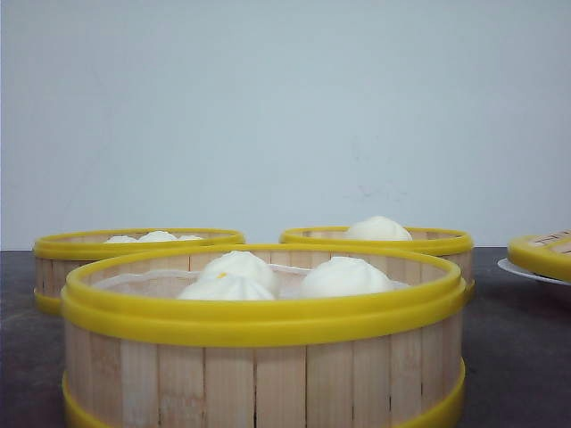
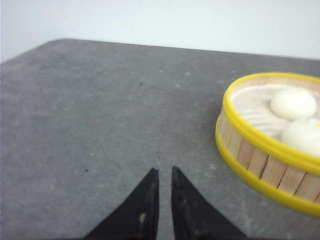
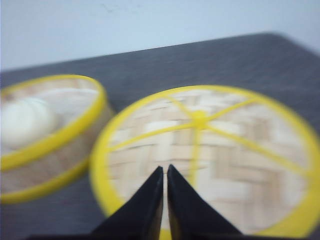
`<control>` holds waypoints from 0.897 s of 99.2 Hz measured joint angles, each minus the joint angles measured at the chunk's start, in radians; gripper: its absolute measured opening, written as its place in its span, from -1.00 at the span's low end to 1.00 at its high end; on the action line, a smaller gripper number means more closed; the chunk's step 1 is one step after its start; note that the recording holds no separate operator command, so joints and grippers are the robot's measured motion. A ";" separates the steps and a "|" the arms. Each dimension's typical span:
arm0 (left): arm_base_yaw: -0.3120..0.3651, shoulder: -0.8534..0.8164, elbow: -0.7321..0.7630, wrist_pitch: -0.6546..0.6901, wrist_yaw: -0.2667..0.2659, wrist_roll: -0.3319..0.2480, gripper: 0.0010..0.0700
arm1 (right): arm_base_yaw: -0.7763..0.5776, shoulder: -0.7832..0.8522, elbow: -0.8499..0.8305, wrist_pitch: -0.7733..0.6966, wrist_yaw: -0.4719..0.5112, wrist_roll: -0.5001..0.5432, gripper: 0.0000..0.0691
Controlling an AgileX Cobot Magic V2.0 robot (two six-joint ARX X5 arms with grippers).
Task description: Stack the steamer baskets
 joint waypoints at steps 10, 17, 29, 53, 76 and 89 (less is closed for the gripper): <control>0.000 0.000 0.000 0.000 0.000 -0.116 -0.98 | 0.000 0.000 0.000 0.002 -0.035 0.094 -0.97; 0.000 0.000 0.000 0.002 0.000 -0.171 -0.98 | 0.000 0.000 0.000 0.003 -0.038 0.133 -0.97; 0.000 0.000 -0.005 0.016 0.001 -0.247 -0.98 | 0.000 0.000 0.000 0.023 -0.038 0.226 -0.97; 0.000 0.005 0.045 0.032 0.058 -0.328 -0.98 | 0.000 0.018 0.077 0.070 -0.040 0.408 -0.97; 0.000 0.139 0.323 0.045 0.070 -0.322 -0.98 | 0.000 0.243 0.392 0.066 -0.011 0.361 -0.98; 0.000 0.279 0.505 -0.002 0.074 -0.258 -0.98 | 0.000 0.422 0.604 -0.027 -0.013 0.227 -0.98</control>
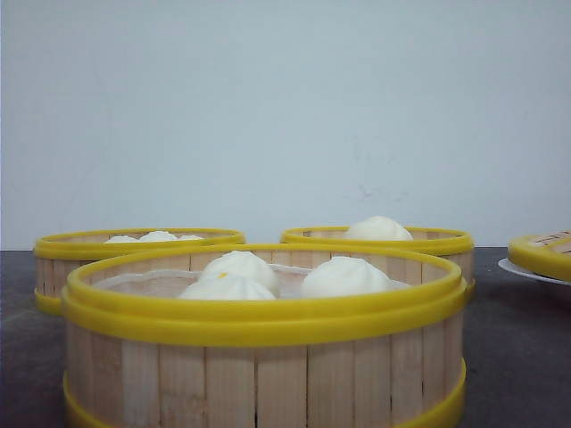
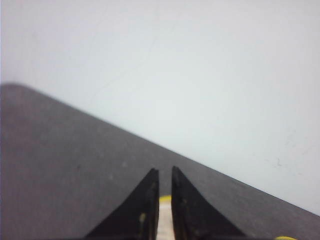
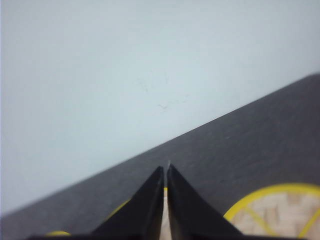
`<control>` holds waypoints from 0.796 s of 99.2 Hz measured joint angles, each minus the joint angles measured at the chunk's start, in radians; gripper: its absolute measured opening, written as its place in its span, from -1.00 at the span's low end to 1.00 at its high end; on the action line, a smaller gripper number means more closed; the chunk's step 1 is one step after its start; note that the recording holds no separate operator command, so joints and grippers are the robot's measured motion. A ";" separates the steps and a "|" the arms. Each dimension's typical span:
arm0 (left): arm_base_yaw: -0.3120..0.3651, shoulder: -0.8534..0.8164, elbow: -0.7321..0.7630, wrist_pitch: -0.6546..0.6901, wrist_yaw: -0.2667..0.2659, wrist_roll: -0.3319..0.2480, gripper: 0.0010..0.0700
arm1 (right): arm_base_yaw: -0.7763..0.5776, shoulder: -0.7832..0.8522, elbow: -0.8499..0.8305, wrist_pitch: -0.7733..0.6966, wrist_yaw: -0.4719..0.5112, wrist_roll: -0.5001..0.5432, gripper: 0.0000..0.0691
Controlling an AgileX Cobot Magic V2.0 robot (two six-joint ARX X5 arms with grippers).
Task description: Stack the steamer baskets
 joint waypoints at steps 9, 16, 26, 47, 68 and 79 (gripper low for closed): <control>0.000 0.095 0.119 -0.056 0.000 0.048 -0.98 | 0.000 0.104 0.129 -0.078 -0.001 -0.105 -0.97; 0.000 0.160 0.183 -0.089 0.002 0.082 -0.94 | 0.000 0.165 0.196 -0.123 -0.007 -0.173 -0.96; 0.000 0.235 0.209 -0.099 0.019 0.120 -0.52 | 0.011 0.211 0.222 -0.141 -0.034 -0.231 -0.54; -0.017 0.391 0.209 -0.129 0.062 0.181 0.07 | 0.054 0.238 0.221 -0.159 -0.046 -0.260 0.04; -0.050 0.632 0.283 -0.138 0.063 0.205 0.10 | 0.079 0.279 0.221 -0.159 -0.048 -0.268 0.06; -0.058 0.772 0.349 -0.157 0.063 0.211 0.10 | 0.092 0.292 0.221 -0.158 -0.048 -0.269 0.06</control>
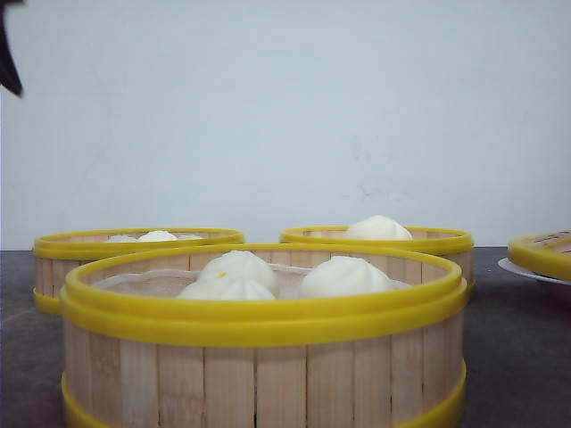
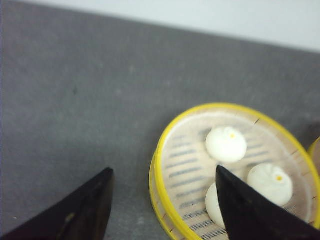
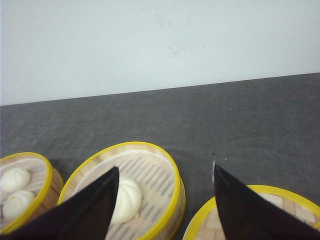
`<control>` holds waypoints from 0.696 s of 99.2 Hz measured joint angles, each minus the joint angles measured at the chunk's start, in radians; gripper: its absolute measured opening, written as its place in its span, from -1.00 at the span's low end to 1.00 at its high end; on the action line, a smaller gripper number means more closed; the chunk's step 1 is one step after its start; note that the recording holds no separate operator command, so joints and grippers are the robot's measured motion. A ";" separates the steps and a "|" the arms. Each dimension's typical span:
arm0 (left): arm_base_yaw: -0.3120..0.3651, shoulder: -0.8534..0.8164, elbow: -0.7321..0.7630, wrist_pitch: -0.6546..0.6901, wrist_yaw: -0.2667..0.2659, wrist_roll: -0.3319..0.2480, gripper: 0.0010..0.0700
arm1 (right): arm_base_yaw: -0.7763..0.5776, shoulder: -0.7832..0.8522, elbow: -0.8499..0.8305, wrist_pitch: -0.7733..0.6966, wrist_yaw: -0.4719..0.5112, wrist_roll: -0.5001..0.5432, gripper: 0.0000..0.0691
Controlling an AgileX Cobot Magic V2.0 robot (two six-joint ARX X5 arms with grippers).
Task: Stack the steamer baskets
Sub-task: 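Grasp the rim of the farther bun-filled steamer basket with the left gripper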
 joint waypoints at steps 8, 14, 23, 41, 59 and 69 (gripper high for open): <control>-0.004 0.100 0.051 -0.019 0.000 0.010 0.10 | 0.008 0.007 0.000 0.003 0.000 0.000 0.06; -0.004 0.174 0.085 -0.027 0.000 0.019 0.10 | 0.015 0.013 0.000 0.006 0.000 0.000 0.06; -0.004 0.289 0.136 -0.055 0.000 0.032 0.10 | 0.024 0.019 0.000 0.007 0.000 0.000 0.06; -0.004 0.482 0.239 -0.108 0.000 0.038 0.10 | 0.044 0.039 0.000 0.018 0.000 -0.001 0.06; -0.004 0.611 0.328 -0.164 0.000 0.040 0.09 | 0.053 0.062 0.000 0.023 0.000 -0.001 0.06; -0.004 0.648 0.340 -0.163 0.000 0.042 -0.04 | 0.054 0.073 0.000 0.026 0.000 -0.001 0.06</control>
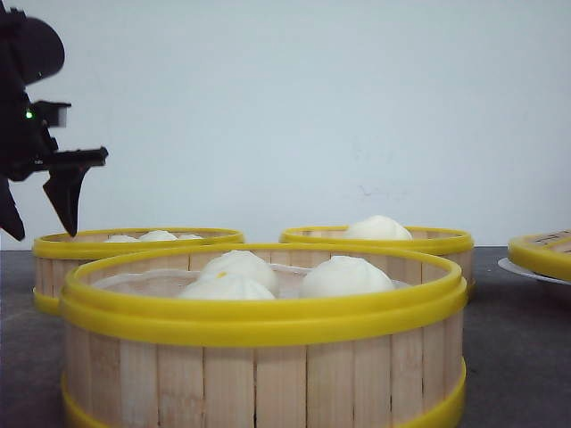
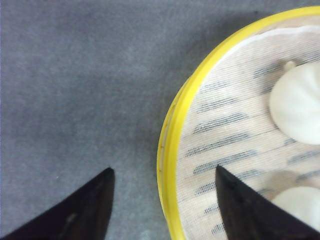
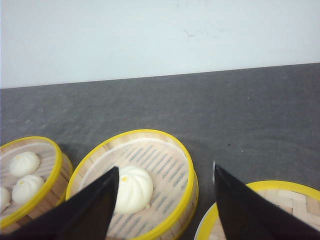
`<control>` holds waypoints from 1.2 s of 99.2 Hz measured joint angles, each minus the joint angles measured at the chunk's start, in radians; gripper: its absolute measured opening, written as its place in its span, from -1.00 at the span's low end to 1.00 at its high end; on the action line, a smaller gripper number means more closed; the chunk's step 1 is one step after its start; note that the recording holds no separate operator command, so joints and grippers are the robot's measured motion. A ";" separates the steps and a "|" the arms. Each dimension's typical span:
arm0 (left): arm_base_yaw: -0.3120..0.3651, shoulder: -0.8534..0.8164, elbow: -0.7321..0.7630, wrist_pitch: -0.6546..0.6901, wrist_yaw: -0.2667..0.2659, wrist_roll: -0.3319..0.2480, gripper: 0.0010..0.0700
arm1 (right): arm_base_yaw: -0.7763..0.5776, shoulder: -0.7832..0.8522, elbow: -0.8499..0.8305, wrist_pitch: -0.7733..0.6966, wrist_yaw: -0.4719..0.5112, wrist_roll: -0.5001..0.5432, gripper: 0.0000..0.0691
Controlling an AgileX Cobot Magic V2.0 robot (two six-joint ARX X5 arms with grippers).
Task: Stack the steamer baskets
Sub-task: 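Grasp the rim of the farther bun-filled steamer basket with the left gripper, then lift the held basket and carry it over the nearest basket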
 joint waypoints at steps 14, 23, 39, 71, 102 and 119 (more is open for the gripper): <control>0.000 0.035 0.000 0.006 -0.003 0.000 -0.23 | 0.000 0.011 0.000 0.004 0.000 -0.001 0.06; 0.000 0.039 0.000 0.016 -0.009 0.000 -0.39 | 0.000 0.018 0.000 0.014 0.003 -0.007 0.06; 0.000 0.044 0.001 0.032 -0.008 0.000 -0.76 | 0.000 0.027 0.000 0.021 0.017 -0.015 0.06; -0.002 0.084 0.002 0.039 -0.006 0.000 -0.83 | 0.000 0.029 0.000 0.028 0.019 -0.016 0.06; -0.003 0.084 0.008 0.030 -0.014 -0.012 -0.97 | 0.000 0.029 0.000 0.028 0.021 -0.018 0.06; 0.002 0.055 0.029 0.007 0.005 -0.013 -0.97 | 0.000 0.029 0.000 0.017 0.043 -0.026 0.06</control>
